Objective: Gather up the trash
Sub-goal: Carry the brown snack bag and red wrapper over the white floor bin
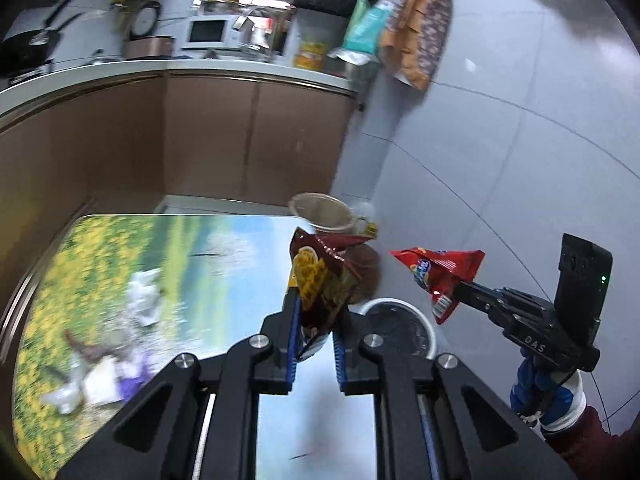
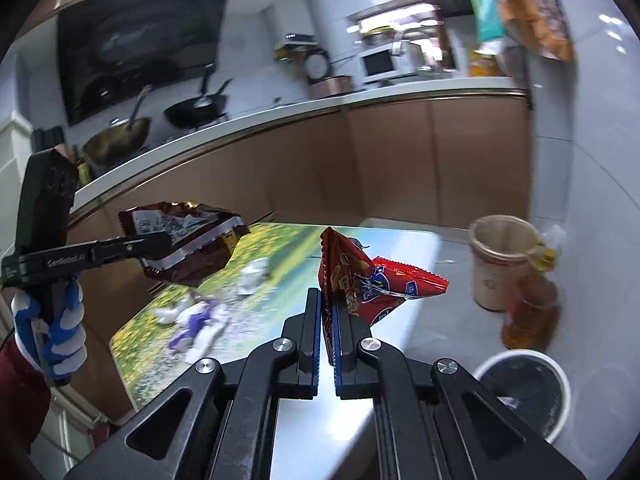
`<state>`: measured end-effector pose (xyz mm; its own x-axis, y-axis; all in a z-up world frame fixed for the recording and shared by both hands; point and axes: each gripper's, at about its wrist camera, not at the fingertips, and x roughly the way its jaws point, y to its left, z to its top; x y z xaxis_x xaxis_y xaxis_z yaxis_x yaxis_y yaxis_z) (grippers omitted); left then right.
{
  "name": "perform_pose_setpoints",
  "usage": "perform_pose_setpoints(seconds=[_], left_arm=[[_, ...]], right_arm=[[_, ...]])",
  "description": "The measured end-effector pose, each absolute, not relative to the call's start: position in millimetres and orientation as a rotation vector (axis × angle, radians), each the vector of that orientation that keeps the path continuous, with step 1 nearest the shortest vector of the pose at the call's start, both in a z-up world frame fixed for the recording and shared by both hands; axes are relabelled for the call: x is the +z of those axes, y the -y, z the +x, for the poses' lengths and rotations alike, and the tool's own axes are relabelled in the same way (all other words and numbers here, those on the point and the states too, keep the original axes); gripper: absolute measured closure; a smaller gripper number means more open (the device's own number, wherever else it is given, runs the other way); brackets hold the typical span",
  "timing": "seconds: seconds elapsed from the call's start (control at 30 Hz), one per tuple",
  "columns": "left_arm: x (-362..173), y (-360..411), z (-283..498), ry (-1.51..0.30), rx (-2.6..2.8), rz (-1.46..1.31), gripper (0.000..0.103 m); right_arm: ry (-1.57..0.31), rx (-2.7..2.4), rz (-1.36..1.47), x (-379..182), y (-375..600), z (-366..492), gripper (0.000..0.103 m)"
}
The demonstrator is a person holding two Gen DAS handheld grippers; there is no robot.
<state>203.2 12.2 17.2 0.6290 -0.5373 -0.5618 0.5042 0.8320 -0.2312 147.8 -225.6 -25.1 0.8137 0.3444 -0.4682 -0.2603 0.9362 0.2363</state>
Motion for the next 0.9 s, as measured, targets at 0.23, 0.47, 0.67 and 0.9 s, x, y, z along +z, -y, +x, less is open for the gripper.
perform_pose_setpoints(seconds=[0.23, 0.47, 0.67, 0.9], left_arm=[[-13.2, 91.1, 224.9, -0.742, -0.733, 0.002, 0.09], [-62.4, 194.0, 249.4, -0.841, -0.812, 0.077, 0.09], [-113.6, 260.2, 281.1, -0.939, -0.817, 0.106, 0.089], [-164.7, 302.7, 314.5, -1.042, -0.802, 0.067, 0.087]], right_arm=[[-0.566, 0.15, 0.248, -54.7, 298.5, 146.5, 0.098], [-0.654, 0.012, 0.292, -104.4, 357.0, 161.5, 0.098], [-0.735, -0.057, 0.307, -149.2, 386.8, 182.3, 0.098], [-0.822, -0.123, 0.323, -197.6, 412.8, 209.8, 0.094]])
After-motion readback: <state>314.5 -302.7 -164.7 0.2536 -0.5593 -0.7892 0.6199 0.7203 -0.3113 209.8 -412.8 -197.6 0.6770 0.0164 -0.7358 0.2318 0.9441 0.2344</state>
